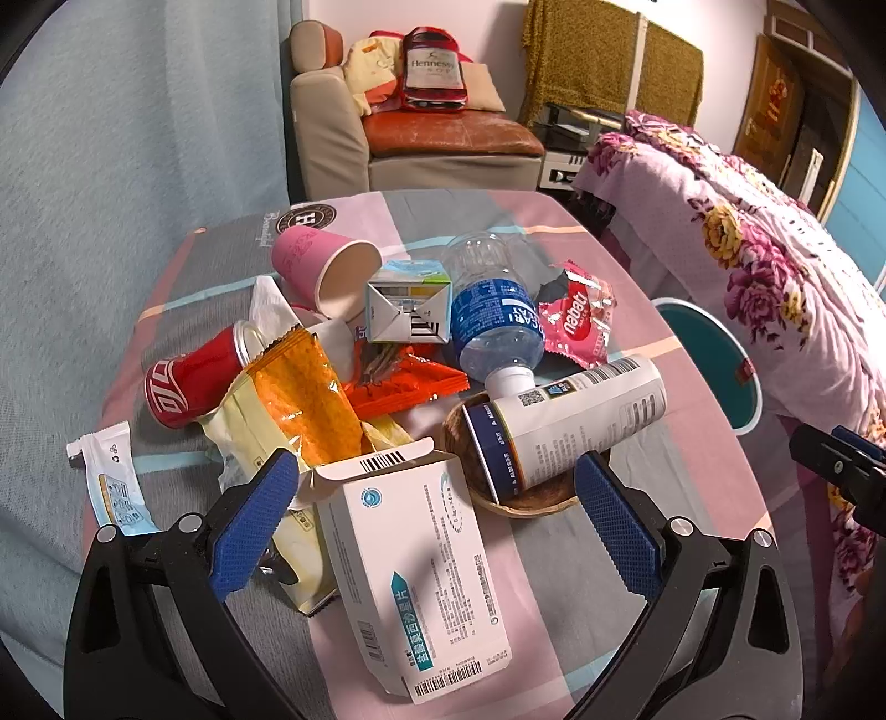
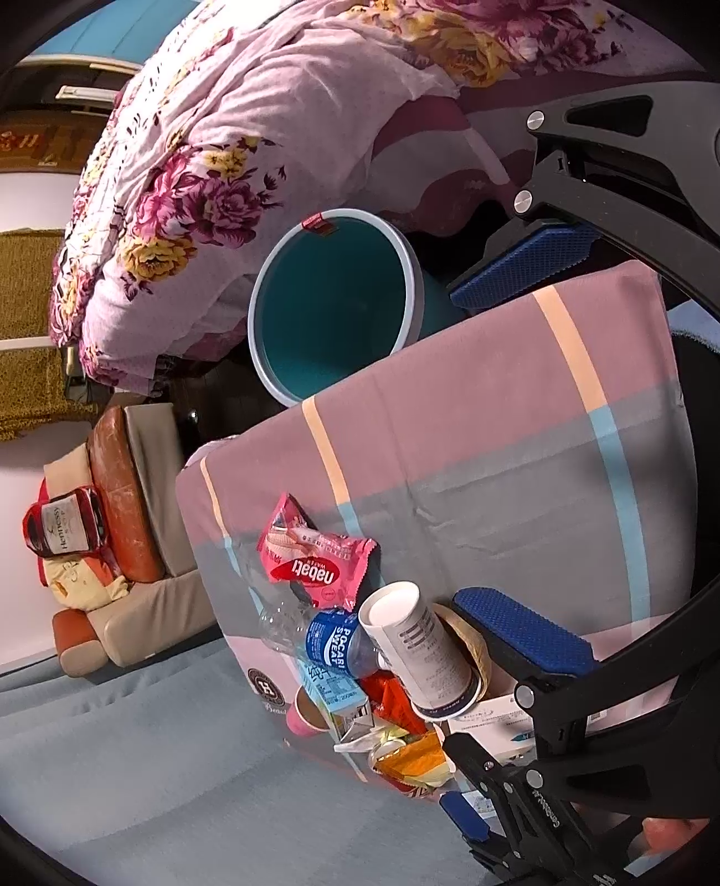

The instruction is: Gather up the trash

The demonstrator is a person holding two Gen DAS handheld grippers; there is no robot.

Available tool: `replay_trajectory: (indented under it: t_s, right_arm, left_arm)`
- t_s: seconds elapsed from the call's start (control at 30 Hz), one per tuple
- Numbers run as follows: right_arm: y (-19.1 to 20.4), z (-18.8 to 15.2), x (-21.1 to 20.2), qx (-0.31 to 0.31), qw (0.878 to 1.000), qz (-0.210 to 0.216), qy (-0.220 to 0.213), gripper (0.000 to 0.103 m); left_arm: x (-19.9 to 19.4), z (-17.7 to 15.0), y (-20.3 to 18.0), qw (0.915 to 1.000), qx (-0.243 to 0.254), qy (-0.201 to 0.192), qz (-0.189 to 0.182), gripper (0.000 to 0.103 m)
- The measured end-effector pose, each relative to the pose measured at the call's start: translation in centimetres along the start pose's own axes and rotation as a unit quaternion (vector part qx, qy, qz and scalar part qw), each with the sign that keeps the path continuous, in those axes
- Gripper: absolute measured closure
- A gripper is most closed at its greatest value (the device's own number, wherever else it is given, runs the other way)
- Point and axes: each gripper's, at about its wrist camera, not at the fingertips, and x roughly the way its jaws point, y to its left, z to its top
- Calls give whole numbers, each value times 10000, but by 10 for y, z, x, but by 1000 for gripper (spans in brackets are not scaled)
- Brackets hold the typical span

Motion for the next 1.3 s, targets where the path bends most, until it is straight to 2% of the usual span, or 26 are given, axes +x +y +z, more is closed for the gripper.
replay_trajectory:
  t_s: [0.6,0.73,0.97,1.03,1.13,1.3]
  right_arm:
    - [-3,-1,-5,86,9999,79,30,6]
    - [-2,0,-10,101,9999,128,13,6]
    - [0,-3,-5,160,9992,324,164,6]
    - [-1,-4,0,202,9987,384,282,6]
    - [-2,-7,5,250,9980,439,368,6]
    - [-5,-10,14,308,9969,503,521,6]
  left_arm:
    - [-5,-4,0,9999,-30,79,-62,3]
    - [-6,-12,7,9994,-130,292,-162,3]
    - [14,-37,17,9931,-359,1041,-398,3]
    - [22,-43,18,9913,-422,1202,-340,3]
    - [28,-44,18,9913,-438,1223,-204,3]
    - [41,-42,5,9908,-206,1322,189,3]
